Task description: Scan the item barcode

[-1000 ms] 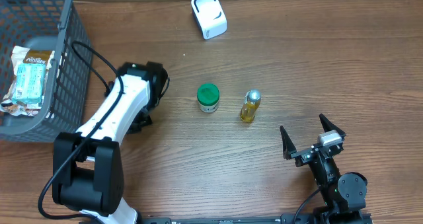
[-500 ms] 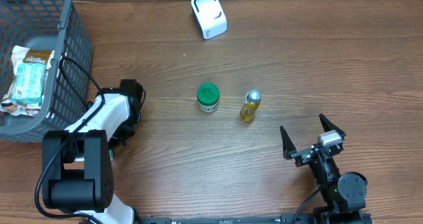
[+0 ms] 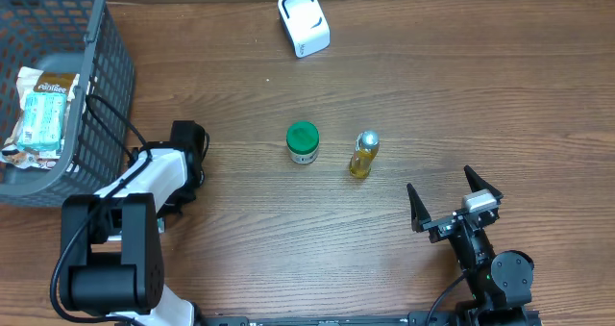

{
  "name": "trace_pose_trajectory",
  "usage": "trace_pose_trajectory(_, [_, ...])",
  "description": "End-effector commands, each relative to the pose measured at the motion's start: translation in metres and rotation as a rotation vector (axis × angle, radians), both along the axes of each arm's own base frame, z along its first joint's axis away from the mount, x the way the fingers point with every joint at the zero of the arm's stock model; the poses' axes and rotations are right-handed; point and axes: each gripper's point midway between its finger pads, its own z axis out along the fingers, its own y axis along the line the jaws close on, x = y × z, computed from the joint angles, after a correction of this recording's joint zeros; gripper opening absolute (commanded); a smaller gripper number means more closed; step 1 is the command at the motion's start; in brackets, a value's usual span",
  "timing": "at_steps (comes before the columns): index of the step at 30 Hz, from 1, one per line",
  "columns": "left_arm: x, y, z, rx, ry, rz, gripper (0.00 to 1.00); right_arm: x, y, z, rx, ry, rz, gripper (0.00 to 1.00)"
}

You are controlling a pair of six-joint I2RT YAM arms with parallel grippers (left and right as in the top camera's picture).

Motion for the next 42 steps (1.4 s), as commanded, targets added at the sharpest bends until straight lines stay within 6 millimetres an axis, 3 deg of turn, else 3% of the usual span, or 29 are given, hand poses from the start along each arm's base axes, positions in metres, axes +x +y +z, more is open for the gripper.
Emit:
trace_pose_trajectory(1, [0.006, -0.044, -0.032, -0.299, 0.045, -0.136, 0.04, 0.000, 0.000, -0.003, -0.001, -0.001, -0.002, 1.00])
trace_pose_trajectory(14, [0.032, -0.128, -0.042, -0.667, -0.035, -0.327, 0.04, 0.000, -0.001, -0.003, -0.001, -0.001, -0.002, 1.00])
trace_pose_trajectory(26, [0.044, -0.162, -0.034, -0.667, -0.037, -0.468, 0.04, 0.000, -0.001, -0.002, -0.001, -0.001, -0.002, 1.00])
trace_pose_trajectory(33, [0.054, -0.193, -0.020, -0.772, -0.056, -0.543, 0.04, 0.000, -0.001, -0.003, -0.001, -0.001, -0.002, 1.00])
trace_pose_trajectory(42, [0.056, -0.208, -0.017, -0.855, -0.097, -0.462, 0.04, 0.000, -0.001, -0.003, -0.001, -0.001, -0.002, 1.00])
